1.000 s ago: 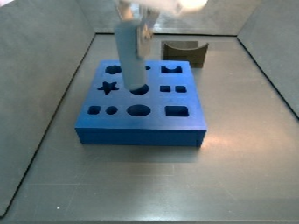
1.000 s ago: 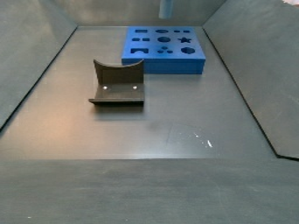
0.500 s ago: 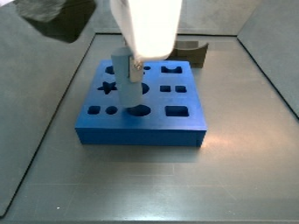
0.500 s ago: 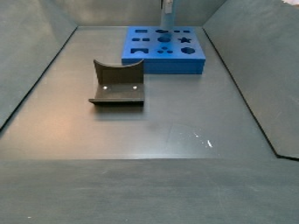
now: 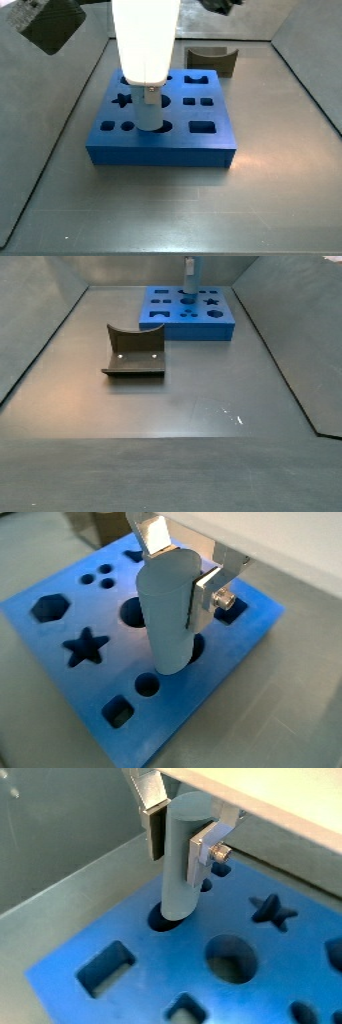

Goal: Insert the oval object.

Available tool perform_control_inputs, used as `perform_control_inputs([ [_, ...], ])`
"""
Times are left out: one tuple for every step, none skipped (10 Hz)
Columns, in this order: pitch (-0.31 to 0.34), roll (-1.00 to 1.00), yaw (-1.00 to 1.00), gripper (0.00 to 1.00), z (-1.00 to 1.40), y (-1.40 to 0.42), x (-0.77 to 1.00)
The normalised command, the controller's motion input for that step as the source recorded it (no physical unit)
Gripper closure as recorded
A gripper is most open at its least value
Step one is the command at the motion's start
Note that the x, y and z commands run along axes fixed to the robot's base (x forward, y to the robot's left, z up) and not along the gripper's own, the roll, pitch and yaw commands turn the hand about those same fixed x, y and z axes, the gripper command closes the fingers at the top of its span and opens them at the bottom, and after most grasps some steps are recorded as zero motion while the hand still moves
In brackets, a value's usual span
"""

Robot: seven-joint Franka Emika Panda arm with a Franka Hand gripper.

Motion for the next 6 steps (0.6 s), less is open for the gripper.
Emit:
perform_control_inputs([
  [0.031,0.08,-0.66,1.00,-0.34,-0.12,0.31],
  [0.114,0.17,-0.50,1.00,-0.39,-0.02,0.38],
  [0.130,0.17,-0.29,1.00,-0.39,-0.01,0.13],
  [0.100,0.11,-0.21,1.00,-0.46,-0.01,0.01],
  [0.081,0.10,-0.19,1.00,-0.47,0.00,0.00],
  [0.000,0.06,-0.10,1.00,-0.50,0.00,-0.17],
])
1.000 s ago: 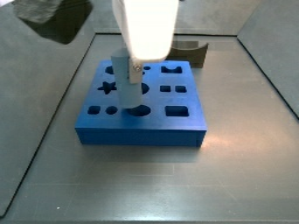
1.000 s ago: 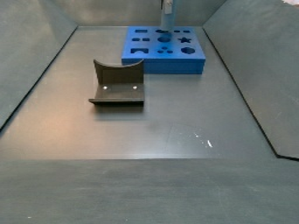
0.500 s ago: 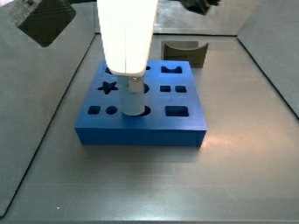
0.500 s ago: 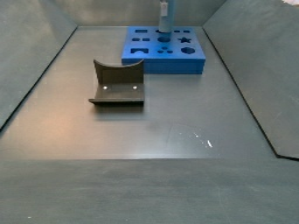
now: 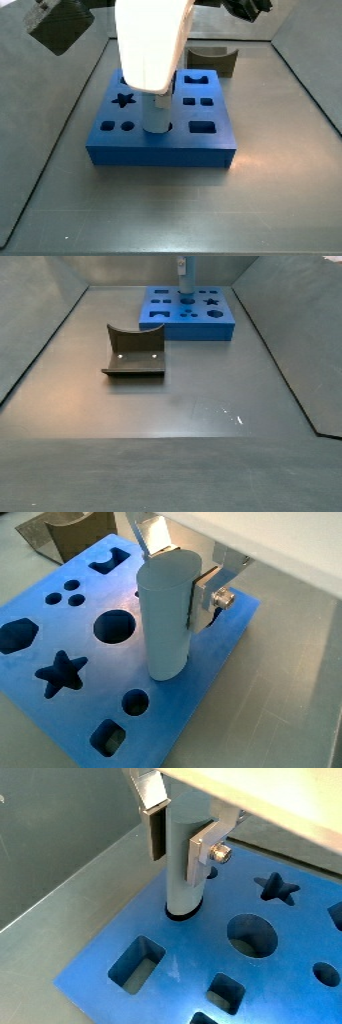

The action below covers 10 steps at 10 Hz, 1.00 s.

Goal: Insert the oval object.

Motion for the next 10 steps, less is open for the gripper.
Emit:
perform_control_inputs([
  [-0.043,0.01,-0.04,1.00,-0.45,0.00,-0.02],
  [0.000,0.06,-0.01,1.00,-0.37,0.00,-0.01],
  [0.020,0.12,-0.03,1.00,-0.47,0.01,0.06],
  [0.040,0.13,-0.07,1.00,-0.50,0.03,0.09],
  [0.059,0.12,-0.08,1.00,-0.47,0.05,0.16],
  [0.066,0.11,-0.07,1.00,-0.48,0.07,0.23],
  [0.083,0.15,-0.07,1.00,-0.46,0.03,0.25],
  [0.024,0.12,-0.07,1.00,-0.48,0.00,0.18],
  [-0.019,0.05,-0.13,1.00,-0.53,0.00,0.00],
  [-0.059,0.09,-0.12,1.00,-0.50,-0.06,-0.10],
])
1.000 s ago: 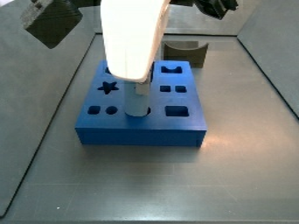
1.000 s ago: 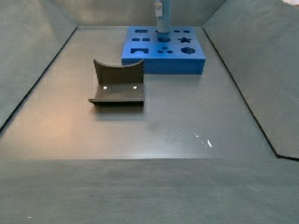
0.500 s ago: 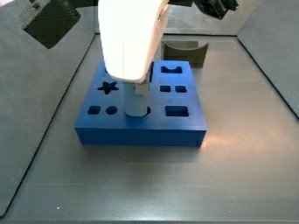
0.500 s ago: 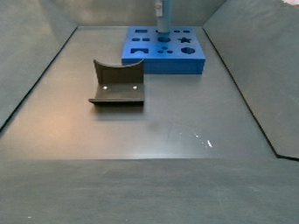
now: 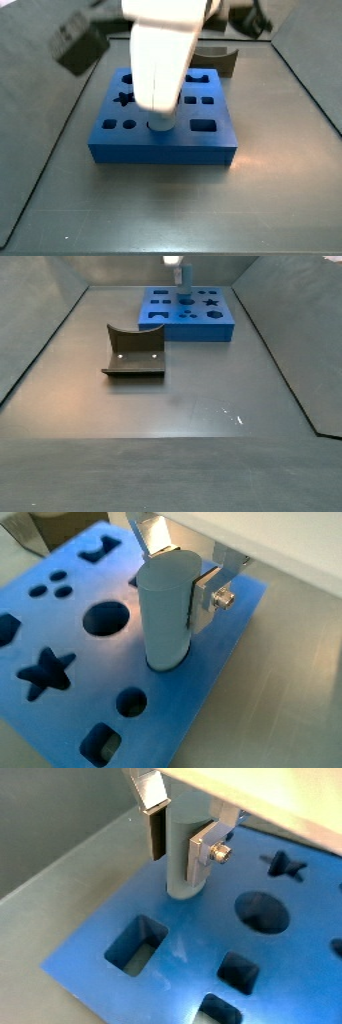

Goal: Insert the oval object.

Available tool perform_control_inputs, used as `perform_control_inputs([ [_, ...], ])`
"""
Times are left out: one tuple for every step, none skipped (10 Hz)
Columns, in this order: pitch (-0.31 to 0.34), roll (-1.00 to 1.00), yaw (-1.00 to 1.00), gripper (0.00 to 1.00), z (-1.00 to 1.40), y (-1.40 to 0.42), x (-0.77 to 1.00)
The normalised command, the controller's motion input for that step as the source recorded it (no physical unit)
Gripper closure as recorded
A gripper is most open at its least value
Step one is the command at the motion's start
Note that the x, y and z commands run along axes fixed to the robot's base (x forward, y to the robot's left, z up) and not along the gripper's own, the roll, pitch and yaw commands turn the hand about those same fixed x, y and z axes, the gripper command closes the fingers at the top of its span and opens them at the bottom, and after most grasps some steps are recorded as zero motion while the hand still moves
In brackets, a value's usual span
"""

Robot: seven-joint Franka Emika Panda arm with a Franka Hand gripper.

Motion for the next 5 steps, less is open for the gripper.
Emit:
perform_control_inputs([
  [-0.099,0.09,-0.05,1.00,-0.44,-0.06,-0.18],
  [-0.176,0.04,0.00,1.00,-0.38,-0.04,-0.22],
  [-0.183,0.00,0.00,1.00,-0.25,-0.06,-0.19],
  [-0.086,0.00,0.00,1.00,0.00,0.00,-0.07],
  [0.000,0.00,0.00,1.00,0.00,0.00,0.00],
])
